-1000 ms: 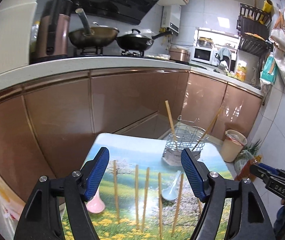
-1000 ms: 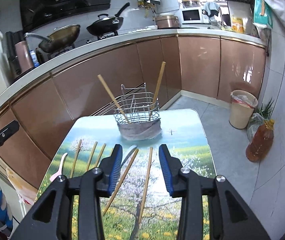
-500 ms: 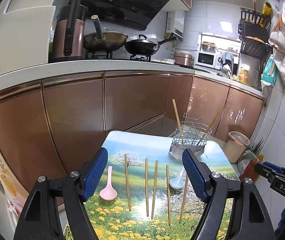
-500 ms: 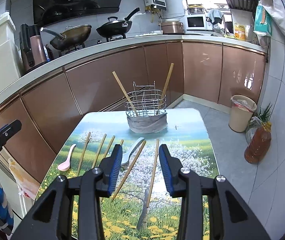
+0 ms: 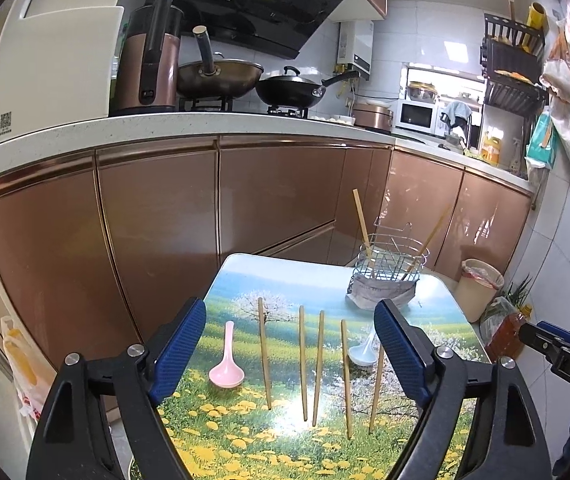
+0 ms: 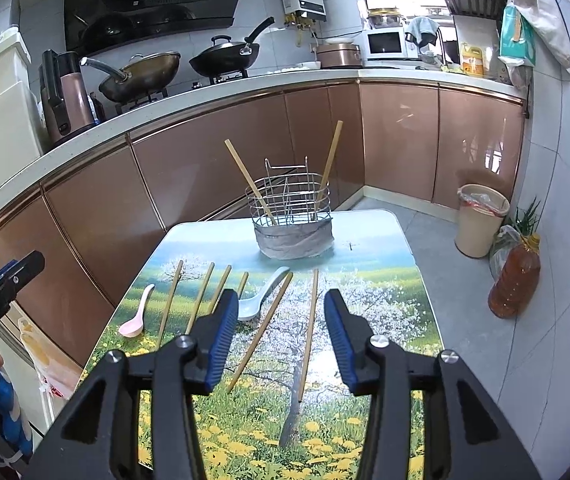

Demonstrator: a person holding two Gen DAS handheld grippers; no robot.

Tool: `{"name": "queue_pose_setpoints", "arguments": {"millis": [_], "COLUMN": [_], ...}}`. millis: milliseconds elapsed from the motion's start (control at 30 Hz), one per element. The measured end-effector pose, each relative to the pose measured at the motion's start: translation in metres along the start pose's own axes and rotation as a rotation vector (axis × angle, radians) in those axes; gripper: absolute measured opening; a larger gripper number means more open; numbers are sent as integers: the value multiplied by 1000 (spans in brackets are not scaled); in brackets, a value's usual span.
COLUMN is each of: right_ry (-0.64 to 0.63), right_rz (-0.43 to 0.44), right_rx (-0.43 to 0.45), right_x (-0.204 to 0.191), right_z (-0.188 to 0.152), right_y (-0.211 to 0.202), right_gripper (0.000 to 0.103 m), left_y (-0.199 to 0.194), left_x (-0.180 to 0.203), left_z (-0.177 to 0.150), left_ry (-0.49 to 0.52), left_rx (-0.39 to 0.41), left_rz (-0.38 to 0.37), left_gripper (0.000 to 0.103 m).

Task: Organize utensils
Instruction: 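Withdraw both open tools from the wire holder back over the chopsticks, then lower the left tool onto another chopstick and close it while the right tool grasps one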

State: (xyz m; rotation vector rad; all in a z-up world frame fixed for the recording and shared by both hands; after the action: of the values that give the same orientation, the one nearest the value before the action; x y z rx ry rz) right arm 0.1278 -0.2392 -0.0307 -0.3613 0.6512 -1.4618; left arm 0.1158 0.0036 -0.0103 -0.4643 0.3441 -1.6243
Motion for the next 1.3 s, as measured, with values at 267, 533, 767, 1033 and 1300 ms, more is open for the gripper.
{"name": "queue_pose_setpoints", "arguments": {"millis": [267,533,767,1033,1300], "right_ry": [17,36,44,19,-23], "right_rz": [2,11,-11,-62,-66], "right_rx": [-1,1,1,-25,-131], "right_x": [3,9,20,39,43], "right_z": [-9,-14,-12,3,19], "right_y": [4,5,9,26,77], "right_gripper": [45,45,45,45,45], "left_y": [-6,-9,3,24,87], "left_x": [0,3,-6,-36,-27], "left_z": [-7,-9,-5,17,19], "left_ry": [14,33,24,13,-2], "left_rx": [19,36,-17,-61,-228], "left_rz": [18,33,24,54,-9], "left_gripper": [86,85,85,85,85]}}
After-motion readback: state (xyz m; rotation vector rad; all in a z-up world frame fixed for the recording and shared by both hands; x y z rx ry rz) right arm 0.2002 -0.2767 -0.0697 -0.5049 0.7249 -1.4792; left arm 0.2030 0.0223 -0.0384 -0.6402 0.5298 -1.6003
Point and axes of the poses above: each gripper's, at about its wrist camera, not at the fingertips, and y roughly the way its jaws point, x to its right, z to its top, the point moved 7 cm from there along y, roughly the way its jaws point, and after that the axes turned 3 degrees about -x, right-handed, at the moved point
